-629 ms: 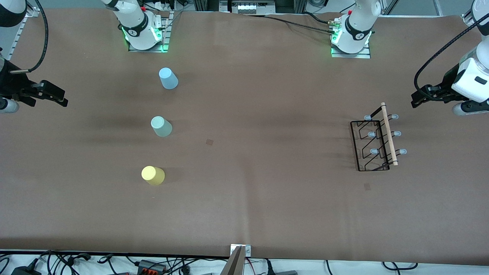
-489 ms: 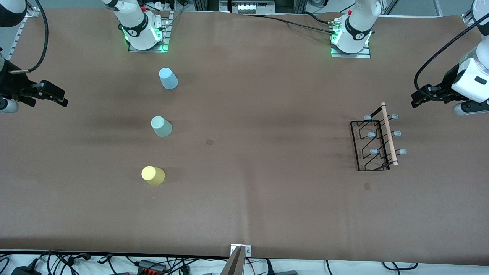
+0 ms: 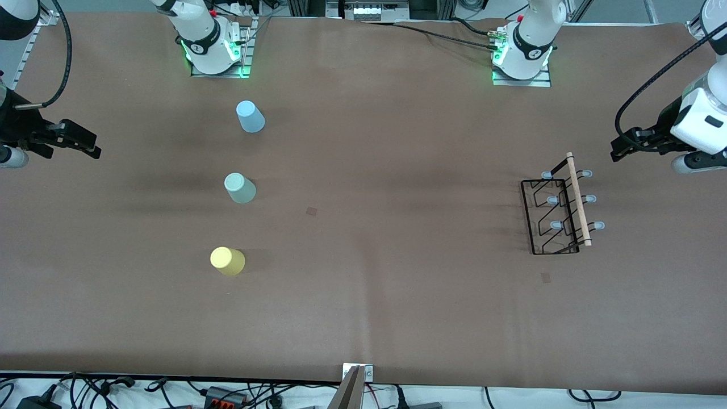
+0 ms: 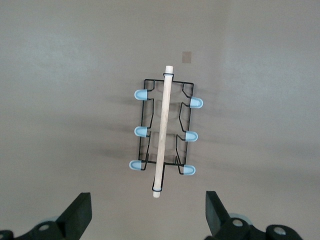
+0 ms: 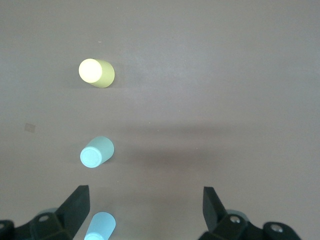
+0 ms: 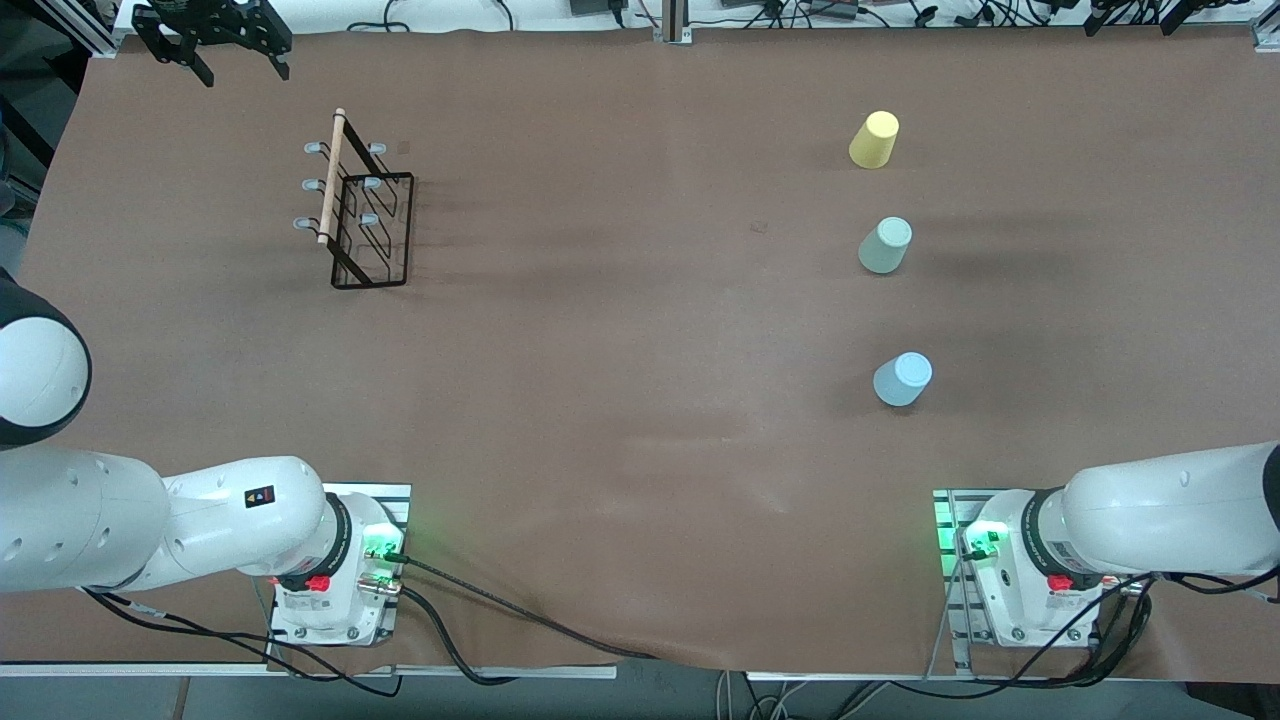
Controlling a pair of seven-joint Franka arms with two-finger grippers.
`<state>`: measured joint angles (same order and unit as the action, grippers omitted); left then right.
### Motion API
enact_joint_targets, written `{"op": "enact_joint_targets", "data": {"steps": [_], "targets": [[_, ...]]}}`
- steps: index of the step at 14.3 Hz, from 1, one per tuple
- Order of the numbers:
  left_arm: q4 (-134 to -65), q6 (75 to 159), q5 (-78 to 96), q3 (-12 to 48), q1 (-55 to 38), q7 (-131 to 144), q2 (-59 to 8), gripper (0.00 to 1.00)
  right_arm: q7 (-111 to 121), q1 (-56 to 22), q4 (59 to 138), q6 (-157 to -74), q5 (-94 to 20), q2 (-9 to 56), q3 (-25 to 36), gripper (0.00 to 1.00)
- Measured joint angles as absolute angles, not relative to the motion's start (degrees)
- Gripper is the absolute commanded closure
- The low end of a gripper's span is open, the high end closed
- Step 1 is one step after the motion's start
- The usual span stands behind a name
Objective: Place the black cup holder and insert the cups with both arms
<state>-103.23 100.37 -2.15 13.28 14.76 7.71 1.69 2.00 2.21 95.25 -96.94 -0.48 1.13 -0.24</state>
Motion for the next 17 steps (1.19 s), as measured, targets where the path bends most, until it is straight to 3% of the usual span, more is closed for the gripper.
{"op": "enact_joint_targets", "data": {"steps": [3,6,10,13,15,17], "targets": [[-104.58,104.42,-2.15,13.04,15.72,7.35,-2.85,0.00,2.00,2.18,95.24,-96.94,-0.48,1.12,-0.25,0.00],[-111.65,116.29,-2.16,13.23,15.94,5.95,-6.33,0.00,2.00,2.17,95.25,-96.94,-0.48,1.12,-0.26,0.00],[-119.80,126.45,-2.16,13.46,15.98,4.46,-6.95,0.00,2.00,2.17,95.56,-96.94,-0.48,1.32,-0.27,0.00],[-122.14,129.29,-2.16,13.42,16.56,2.87,-8.08,0.00,2.00,1.94,95.95,-96.96,-0.48,3.04,-0.47,0.00],[-122.66,129.49,-2.16,13.40,16.74,2.75,-8.96,0.17,2.00,0.51,96.28,-97.02,-0.48,5.72,-0.74,0.00],[-122.91,129.81,-2.16,13.40,16.74,2.70,-9.61,0.49,1.82,-1.81,96.47,-98.74,-0.50,9.64,-0.88,0.00]]}}
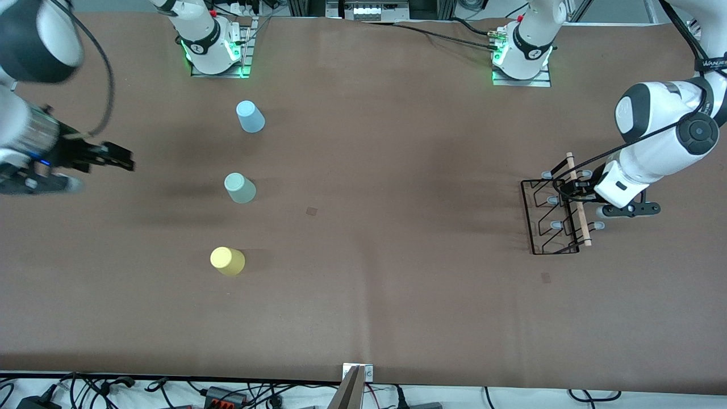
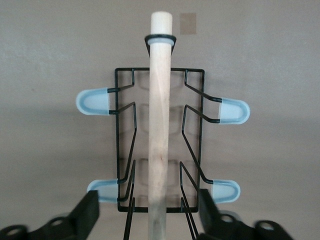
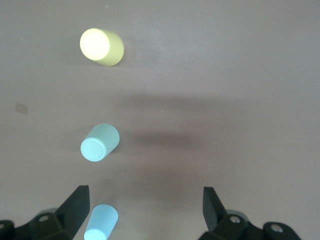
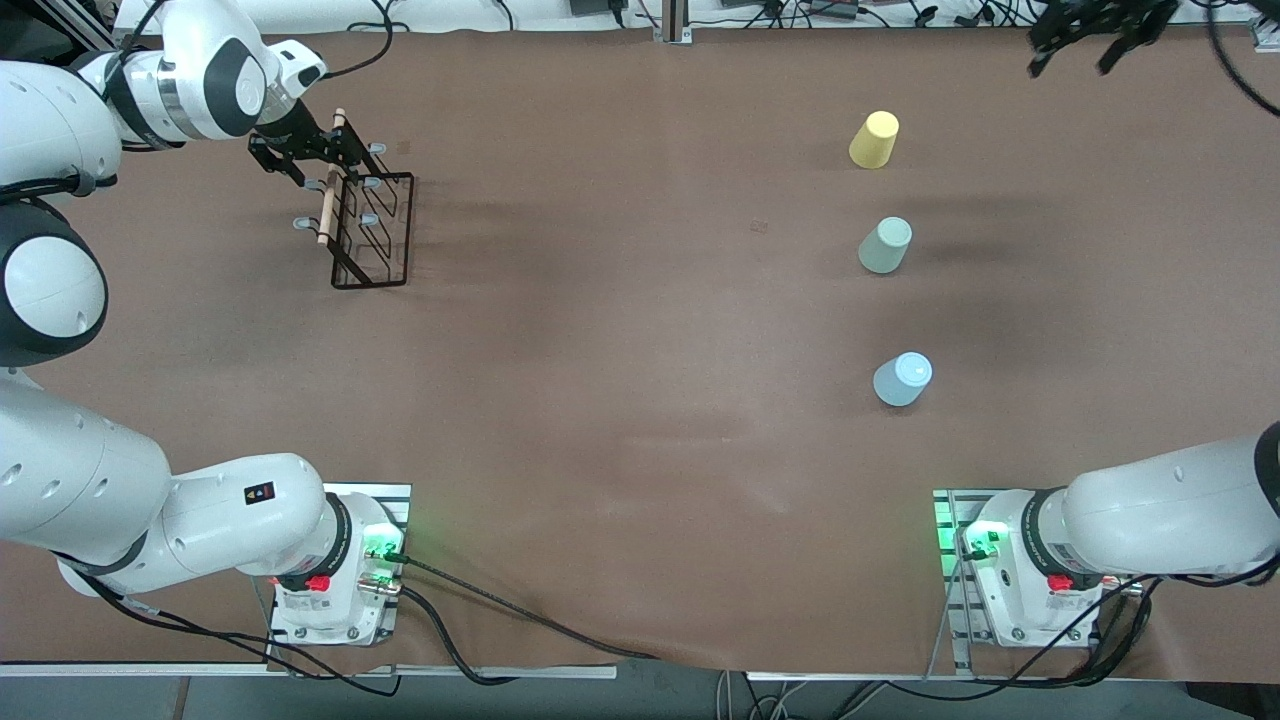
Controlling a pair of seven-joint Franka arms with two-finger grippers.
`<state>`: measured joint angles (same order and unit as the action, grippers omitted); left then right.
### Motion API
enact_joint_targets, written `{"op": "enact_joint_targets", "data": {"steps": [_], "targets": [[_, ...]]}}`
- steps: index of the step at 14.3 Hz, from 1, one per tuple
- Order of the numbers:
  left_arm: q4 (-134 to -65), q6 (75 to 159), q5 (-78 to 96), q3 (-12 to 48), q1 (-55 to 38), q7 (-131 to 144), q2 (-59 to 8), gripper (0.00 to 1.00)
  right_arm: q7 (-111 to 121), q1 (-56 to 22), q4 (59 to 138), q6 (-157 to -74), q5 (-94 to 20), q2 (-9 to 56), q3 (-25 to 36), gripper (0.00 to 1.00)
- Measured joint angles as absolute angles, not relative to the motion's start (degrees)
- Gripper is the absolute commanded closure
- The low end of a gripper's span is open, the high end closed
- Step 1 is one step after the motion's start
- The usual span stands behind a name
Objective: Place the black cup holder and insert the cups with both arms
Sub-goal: 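Reach the black holder and teal cup with the left and right grippers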
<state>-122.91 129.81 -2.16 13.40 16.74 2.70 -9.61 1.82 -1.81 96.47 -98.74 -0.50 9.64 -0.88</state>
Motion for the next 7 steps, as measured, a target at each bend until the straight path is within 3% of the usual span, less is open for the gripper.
{"op": "enact_joint_targets", "data": {"steps": [3,5,7], "targets": [[-122.97,129.96,-2.16,13.41,16.75,2.68,-9.71,0.87,-2.86,-5.95,97.14,-103.60,-0.50,16.11,-0.98,0.00],[-122.91,129.99,-2.21,13.35,16.81,2.66,-9.52,0.99,-4.54,-7.33,99.31,-106.90,-0.56,18.52,-1.00,0.00],[-122.95,129.99,-2.21,13.44,16.86,2.63,-9.52,0.99,-6.60,-8.54,102.79,-109.60,-0.95,19.14,-1.02,0.00]]}}
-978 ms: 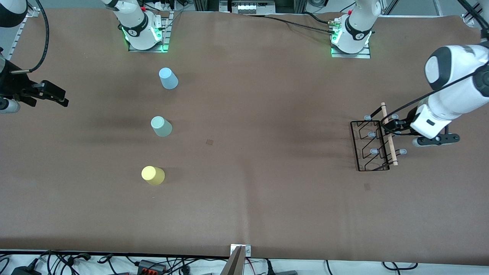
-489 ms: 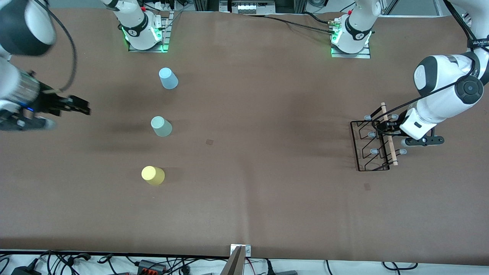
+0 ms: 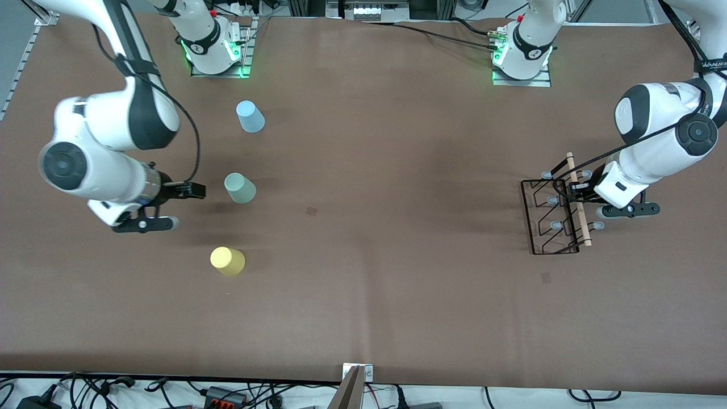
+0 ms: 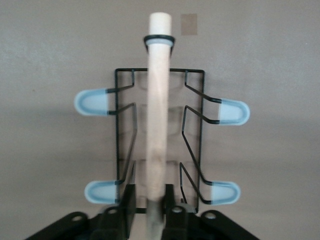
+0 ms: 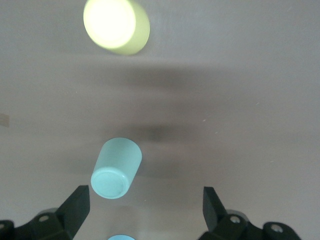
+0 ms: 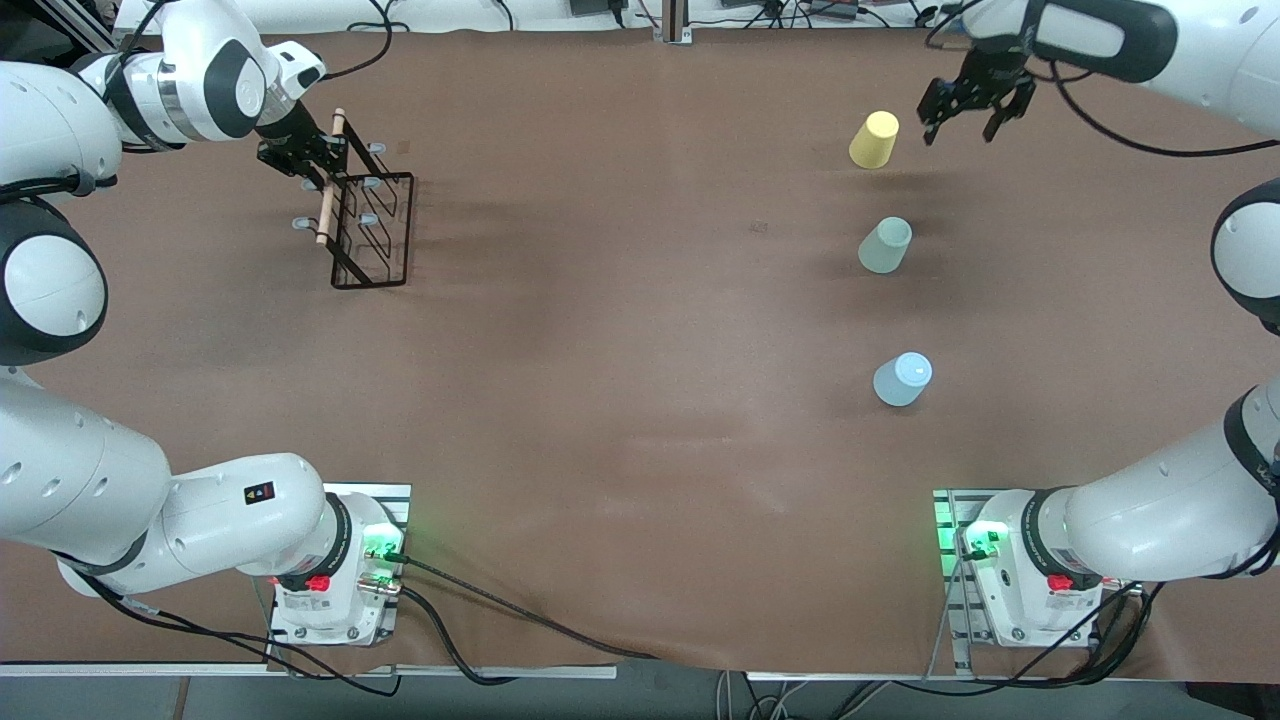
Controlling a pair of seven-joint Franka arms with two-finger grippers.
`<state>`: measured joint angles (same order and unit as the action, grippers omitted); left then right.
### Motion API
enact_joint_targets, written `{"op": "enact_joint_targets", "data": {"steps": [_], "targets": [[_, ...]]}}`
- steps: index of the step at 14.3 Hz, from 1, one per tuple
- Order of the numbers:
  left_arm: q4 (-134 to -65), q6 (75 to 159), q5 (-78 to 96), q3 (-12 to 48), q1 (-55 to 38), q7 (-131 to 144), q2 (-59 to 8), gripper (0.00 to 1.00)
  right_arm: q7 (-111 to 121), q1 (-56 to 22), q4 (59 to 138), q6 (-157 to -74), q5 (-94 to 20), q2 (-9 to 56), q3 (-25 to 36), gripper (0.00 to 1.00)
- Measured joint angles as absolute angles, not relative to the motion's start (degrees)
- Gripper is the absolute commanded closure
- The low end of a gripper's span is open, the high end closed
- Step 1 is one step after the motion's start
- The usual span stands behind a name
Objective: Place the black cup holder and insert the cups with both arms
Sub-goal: 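Reach the black holder and teal cup with the left and right grippers, then grasp the holder and teal cup with the left and right grippers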
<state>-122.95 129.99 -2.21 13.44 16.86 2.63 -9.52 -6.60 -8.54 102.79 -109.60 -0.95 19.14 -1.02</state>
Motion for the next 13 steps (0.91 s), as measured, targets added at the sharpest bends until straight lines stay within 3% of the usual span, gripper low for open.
{"op": "enact_joint_targets", "data": {"steps": [6,13], "targets": [[-122.12,127.88,-2.21,15.90,16.71,2.56,-9.56,0.99,-12.33,-12.59,112.71,-119.68,-1.18,19.21,-1.92,0.00],[-113.23,113.84,-2.11,31.75,16.20,13.45,-9.49,0.99,-17.03,-15.18,121.71,-130.13,-1.18,19.16,-2.24,0.00]]}}
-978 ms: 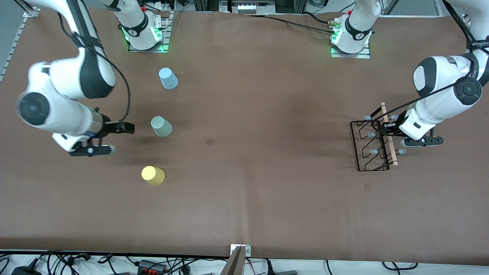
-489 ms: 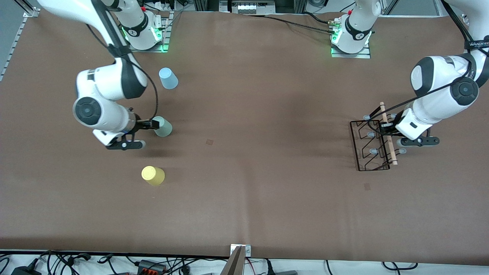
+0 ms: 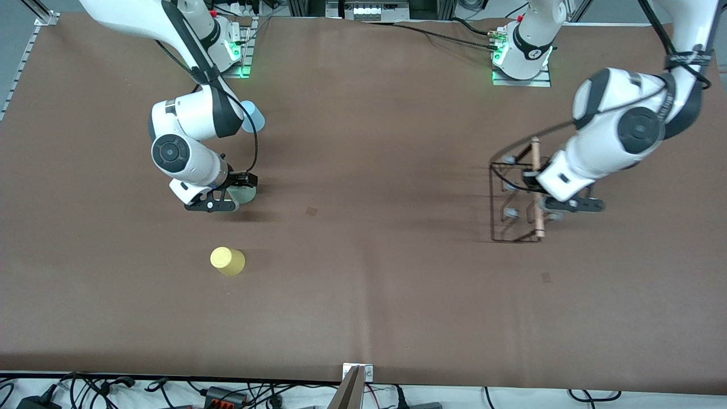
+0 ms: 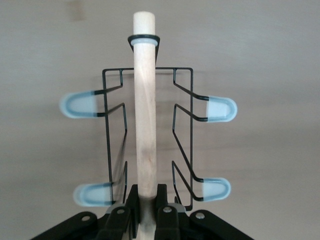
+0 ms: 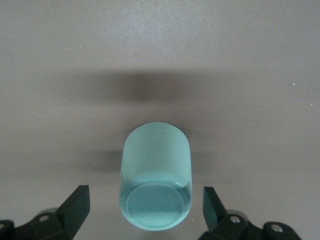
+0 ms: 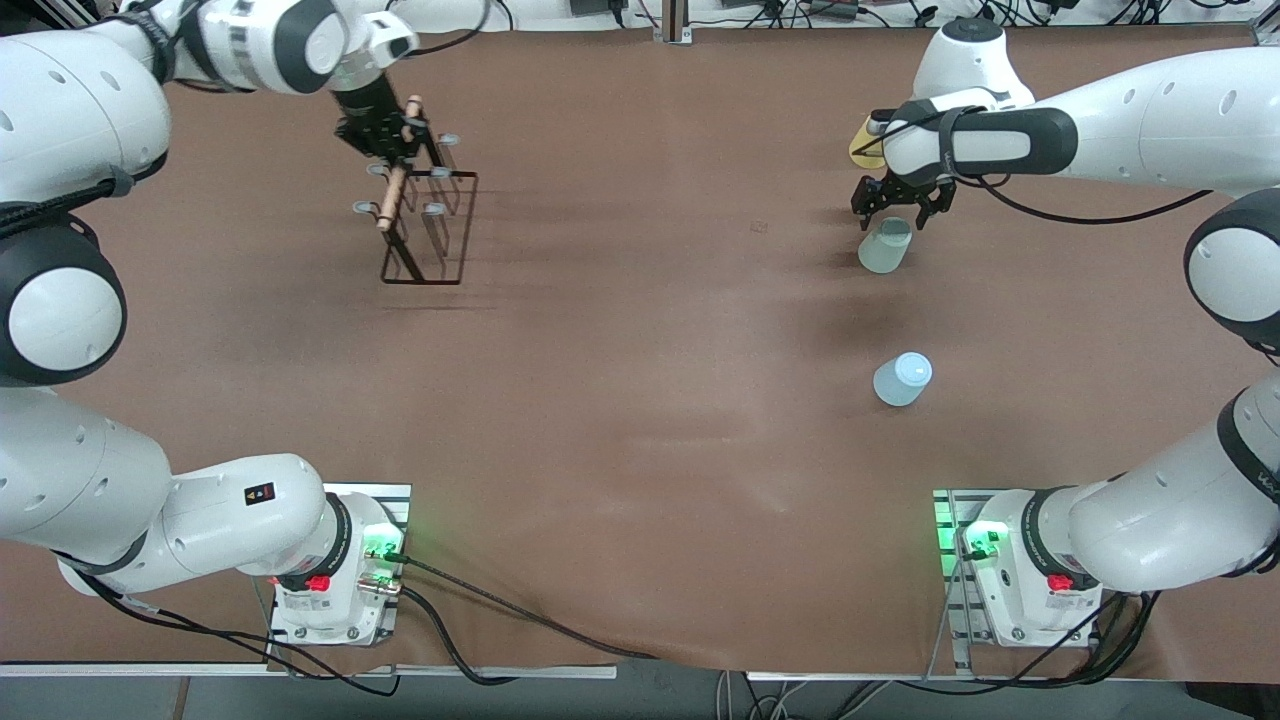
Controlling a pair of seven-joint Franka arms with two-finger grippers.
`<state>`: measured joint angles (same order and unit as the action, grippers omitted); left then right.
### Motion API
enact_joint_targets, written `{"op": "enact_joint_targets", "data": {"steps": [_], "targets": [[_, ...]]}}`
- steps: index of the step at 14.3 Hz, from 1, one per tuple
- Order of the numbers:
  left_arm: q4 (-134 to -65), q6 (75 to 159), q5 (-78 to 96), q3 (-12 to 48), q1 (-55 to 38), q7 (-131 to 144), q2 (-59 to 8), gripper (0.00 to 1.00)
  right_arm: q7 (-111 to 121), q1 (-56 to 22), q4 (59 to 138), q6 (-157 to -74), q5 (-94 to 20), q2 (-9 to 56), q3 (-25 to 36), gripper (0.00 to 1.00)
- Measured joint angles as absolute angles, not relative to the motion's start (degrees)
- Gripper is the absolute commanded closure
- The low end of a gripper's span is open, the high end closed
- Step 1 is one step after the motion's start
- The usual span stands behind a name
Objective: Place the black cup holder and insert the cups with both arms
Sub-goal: 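Grasp the holder and teal cup with the left and right grippers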
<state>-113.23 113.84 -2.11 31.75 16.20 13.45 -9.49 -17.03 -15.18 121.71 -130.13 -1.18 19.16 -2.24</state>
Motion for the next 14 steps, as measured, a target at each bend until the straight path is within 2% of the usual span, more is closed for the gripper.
{"op": "enact_joint_targets", "data": {"steps": [2,5,8,11,12,14], "targets": [[-111.83,113.39,-2.09,37.02,15.43,17.10,-9.61,0.99,-17.21,-15.04,122.76,-131.18,-1.18,19.16,-2.15,0.00],[-108.35,113.38,-1.84,39.64,10.65,23.13,-11.91,0.99,-18.13,-14.92,123.02,-131.42,-1.18,19.17,-2.04,0.00],[-102.05,113.41,-2.02,39.69,1.76,37.22,-18.31,0.99,-19.40,-14.96,123.06,-132.05,-1.18,19.67,-2.05,0.20],[-96.15,113.50,-7.06,39.63,-5.73,43.82,-26.10,0.99,-19.78,-14.91,122.98,-132.45,-1.18,20.04,-2.04,0.57],[-94.96,113.60,-8.67,39.61,-7.11,44.67,-28.14,0.99,-19.85,-14.90,122.72,-132.40,-1.18,19.95,-2.04,0.61],[-93.71,114.43,-10.18,39.59,-9.34,45.55,-31.04,0.97,-19.84,-14.87,121.39,-131.24,-1.18,19.94,-2.01,0.61]]}}
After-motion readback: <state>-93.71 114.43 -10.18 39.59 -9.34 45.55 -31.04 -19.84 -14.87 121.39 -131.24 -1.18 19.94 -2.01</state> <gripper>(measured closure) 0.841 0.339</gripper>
